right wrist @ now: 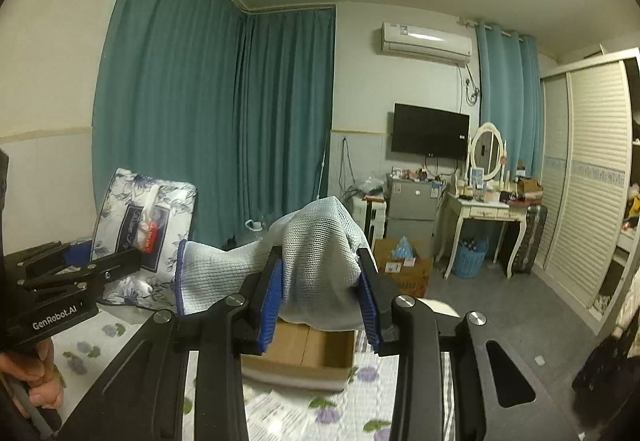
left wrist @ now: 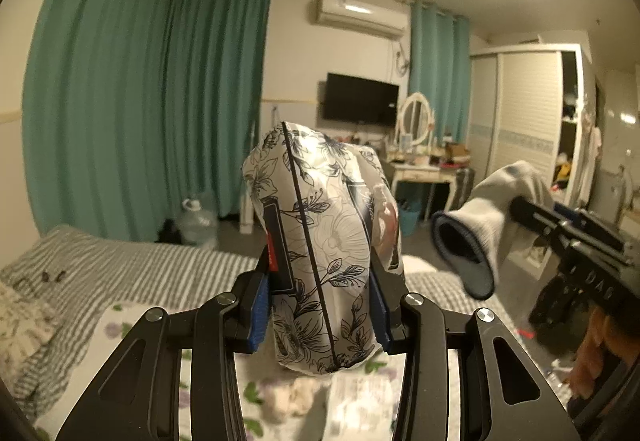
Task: Organize soft objects
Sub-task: 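Lift the tissue pack and socks and carry both over the cardboard box, then open both tools to drop the tissue pack and socks into the box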
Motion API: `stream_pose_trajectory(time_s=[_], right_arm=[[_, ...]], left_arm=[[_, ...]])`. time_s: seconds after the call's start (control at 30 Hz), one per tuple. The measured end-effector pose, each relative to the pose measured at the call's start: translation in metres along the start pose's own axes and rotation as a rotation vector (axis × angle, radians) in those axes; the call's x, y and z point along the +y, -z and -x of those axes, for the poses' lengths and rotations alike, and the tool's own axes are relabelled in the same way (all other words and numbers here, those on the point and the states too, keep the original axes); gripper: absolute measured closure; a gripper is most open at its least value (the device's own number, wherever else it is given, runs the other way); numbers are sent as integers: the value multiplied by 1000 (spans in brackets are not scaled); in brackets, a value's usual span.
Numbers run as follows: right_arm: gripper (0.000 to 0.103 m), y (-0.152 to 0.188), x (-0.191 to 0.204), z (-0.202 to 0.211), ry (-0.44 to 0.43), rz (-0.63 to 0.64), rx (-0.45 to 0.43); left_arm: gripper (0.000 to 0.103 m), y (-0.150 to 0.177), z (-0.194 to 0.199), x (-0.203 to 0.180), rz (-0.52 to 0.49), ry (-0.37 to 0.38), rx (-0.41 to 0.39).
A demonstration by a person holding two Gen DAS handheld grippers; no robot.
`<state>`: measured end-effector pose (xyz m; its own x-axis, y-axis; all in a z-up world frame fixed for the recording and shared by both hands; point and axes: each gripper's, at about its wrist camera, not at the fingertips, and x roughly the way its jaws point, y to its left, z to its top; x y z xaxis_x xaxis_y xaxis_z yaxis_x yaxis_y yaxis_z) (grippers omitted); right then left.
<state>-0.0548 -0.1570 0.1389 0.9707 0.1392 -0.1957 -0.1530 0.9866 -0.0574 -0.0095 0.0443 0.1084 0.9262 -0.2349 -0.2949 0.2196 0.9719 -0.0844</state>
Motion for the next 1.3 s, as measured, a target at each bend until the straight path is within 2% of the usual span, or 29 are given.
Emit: stream_pose_trajectory(time_s=[0.2, 0.37, 0.57, 0.83, 1.07, 1.2, 1.3], right_arm=[[68, 0, -4, -62, 19, 16, 26], [68, 26, -12, -128, 21, 22, 104], [68, 79, -18, -196, -2, 32, 213], [68, 145, -22, -273, -59, 59, 393], [65, 185, -18, -318, -68, 115, 546], [64, 200, -18, -332, -68, 139, 616], [58, 205, -18, -334, -71, 157, 637]], left_arm=[[62, -11, -49, -1, -8, -10, -12], [62, 3, -104, 5, -8, -14, 35], [62, 41, -175, 19, 14, -25, 144], [62, 91, -253, 7, -38, -50, 315], [62, 117, -292, 3, -56, -47, 456], [59, 126, -296, -4, -94, -57, 482], [57, 127, -299, -4, -109, -58, 495]])
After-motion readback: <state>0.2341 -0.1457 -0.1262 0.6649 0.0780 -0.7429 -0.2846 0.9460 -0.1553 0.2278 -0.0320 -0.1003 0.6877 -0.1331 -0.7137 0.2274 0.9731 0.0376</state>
